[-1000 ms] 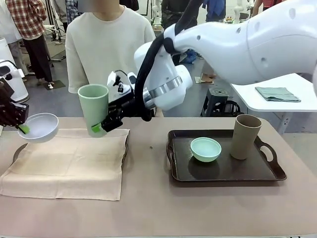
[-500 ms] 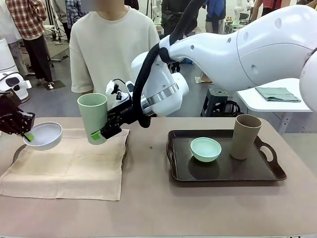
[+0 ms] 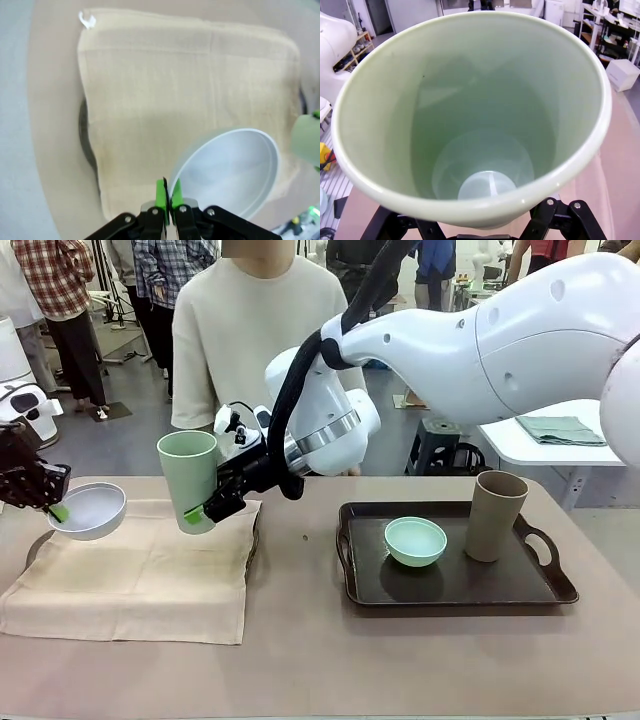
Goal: Set up a tray with a mat and arrange the tableware.
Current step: Place the Picnic Bowl and Reusable plastic cup back onto the Handle tray in front of the human's position.
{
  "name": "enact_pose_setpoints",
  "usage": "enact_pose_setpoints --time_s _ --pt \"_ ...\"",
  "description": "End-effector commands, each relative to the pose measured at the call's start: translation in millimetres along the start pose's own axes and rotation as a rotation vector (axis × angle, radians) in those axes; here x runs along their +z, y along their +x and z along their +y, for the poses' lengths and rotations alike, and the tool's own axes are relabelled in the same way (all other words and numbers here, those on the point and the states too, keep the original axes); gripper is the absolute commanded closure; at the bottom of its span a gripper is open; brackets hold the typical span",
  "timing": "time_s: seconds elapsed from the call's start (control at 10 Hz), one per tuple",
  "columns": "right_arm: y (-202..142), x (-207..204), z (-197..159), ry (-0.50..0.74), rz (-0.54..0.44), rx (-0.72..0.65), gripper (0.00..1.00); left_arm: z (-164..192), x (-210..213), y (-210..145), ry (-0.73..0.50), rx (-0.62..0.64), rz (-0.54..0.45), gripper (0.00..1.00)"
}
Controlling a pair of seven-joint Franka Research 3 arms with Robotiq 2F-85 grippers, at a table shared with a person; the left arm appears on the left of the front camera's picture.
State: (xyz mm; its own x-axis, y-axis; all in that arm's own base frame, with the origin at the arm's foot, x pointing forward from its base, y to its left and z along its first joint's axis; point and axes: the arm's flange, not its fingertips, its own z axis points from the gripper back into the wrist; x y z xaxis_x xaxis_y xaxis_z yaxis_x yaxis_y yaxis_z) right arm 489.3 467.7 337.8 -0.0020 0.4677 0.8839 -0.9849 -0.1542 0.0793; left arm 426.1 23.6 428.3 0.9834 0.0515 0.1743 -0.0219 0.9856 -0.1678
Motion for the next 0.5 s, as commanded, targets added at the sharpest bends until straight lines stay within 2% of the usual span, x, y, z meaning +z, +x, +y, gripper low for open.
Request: enact_pose_setpoints --time_s 0.0,0.4 --pt "-17.8 -15.5 -14.0 0.016 -0.04 0.002 0.19 11.4 -31.9 18.8 -0.037 -0.016 -0.033 0.96" --pt "-41.5 -39.0 -23.1 0.028 0.021 0.017 0.19 1.0 -67.9 31.1 0.012 -0.029 0.003 0.96"
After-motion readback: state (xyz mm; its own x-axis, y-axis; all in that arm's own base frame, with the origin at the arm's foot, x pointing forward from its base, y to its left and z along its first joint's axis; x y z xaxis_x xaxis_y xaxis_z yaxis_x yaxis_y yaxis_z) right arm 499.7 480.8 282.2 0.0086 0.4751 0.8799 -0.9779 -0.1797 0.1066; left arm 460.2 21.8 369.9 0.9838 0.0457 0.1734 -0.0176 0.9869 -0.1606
